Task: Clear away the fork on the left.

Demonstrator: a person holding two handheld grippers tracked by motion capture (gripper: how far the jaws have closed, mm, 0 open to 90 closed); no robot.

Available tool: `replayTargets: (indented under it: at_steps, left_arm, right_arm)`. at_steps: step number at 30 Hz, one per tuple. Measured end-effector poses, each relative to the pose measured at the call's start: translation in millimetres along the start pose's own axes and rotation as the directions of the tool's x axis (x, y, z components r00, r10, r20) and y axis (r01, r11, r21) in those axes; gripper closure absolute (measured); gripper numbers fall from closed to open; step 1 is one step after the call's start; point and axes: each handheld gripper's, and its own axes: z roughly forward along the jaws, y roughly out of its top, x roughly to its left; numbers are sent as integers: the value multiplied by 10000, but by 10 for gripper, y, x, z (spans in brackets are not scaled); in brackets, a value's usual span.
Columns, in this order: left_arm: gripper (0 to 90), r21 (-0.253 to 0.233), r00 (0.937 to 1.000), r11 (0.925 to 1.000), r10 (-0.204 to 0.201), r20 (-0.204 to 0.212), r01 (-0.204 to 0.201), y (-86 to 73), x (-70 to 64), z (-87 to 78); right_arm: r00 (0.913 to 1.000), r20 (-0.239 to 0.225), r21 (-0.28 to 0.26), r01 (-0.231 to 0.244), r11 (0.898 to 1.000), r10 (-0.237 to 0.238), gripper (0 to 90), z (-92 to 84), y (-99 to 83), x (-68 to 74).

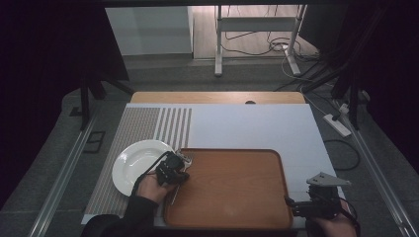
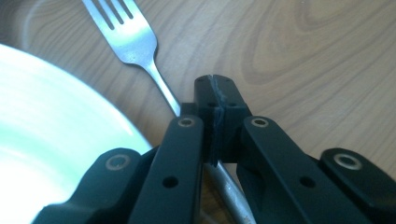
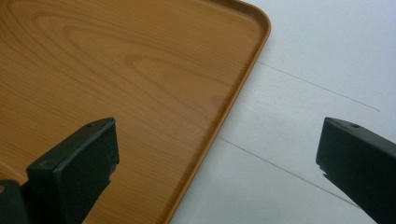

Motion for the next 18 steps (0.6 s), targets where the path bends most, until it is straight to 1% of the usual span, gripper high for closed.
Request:
replayTargets:
  at_steps: [8,9,18]
  left_arm:
    - [892,46,9998,9998,-188,-107,188,-27,61,-18]
    - [892,38,9998,9998,-197,-67,197,-28,65,-18]
    - [891,6,9996,9996,-274,-25,274,-29,68,-17]
  right_arm:
    - [10000,6,10,4,10000,-4,0,1,0,1]
    - [10000,4,12,5,10000,-5,0,1,0,1]
    - [10000,20,25,15,10000,-15,0,2,0,2]
